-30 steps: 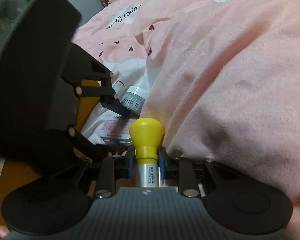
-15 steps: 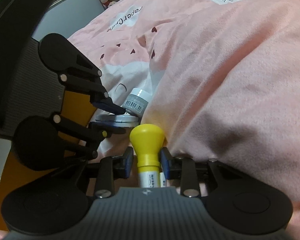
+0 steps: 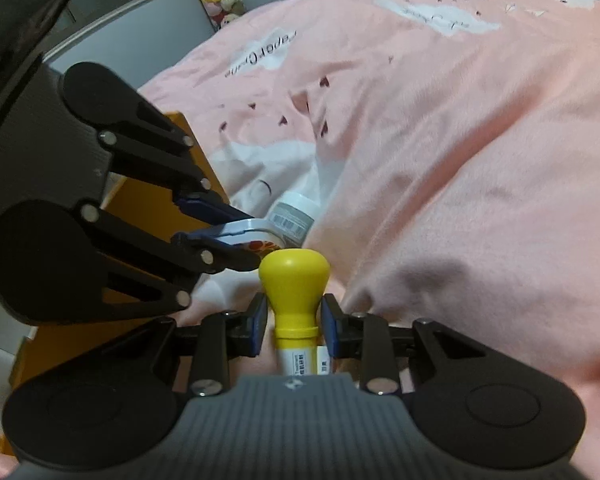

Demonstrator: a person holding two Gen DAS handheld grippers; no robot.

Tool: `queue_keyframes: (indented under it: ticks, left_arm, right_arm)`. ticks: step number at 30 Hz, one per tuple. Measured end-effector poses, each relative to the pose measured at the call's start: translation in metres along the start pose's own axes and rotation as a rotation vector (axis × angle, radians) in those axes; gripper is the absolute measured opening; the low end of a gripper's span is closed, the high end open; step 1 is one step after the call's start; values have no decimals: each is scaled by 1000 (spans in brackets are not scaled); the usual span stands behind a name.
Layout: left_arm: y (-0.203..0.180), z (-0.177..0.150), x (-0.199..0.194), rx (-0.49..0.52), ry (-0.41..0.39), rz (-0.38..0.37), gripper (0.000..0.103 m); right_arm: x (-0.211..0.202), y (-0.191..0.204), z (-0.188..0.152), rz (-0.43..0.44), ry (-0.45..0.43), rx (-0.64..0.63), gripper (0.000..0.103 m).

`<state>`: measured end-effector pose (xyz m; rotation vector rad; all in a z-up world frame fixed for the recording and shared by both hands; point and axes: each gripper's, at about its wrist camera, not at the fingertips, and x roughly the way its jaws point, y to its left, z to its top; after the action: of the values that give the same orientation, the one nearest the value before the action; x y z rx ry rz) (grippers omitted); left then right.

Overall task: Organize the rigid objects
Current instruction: 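Lower the yellow-capped tube and pink tin into the box and release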

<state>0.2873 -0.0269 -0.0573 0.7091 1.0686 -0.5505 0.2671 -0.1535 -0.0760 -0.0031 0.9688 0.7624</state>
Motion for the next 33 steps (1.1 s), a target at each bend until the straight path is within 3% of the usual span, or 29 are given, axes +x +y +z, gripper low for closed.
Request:
queue_keyframes:
  ticks: [9,18,26,33]
  left_arm:
    - [8,-21,-85,-94,-128,15,20]
    - [39,-84,-116,-192,-94,121,20]
    - [67,-135,-95,-269,-34,154,20]
    - [86,-156,-72,-308,-30,156,20]
  right_arm:
    - [-44,39,23,3,-64,-59,27]
    - [-58,115,67,63,-109,-222,27]
    - [3,191,100,65,-23,-539,27]
    - [79,212,104,-99,145,-767,27]
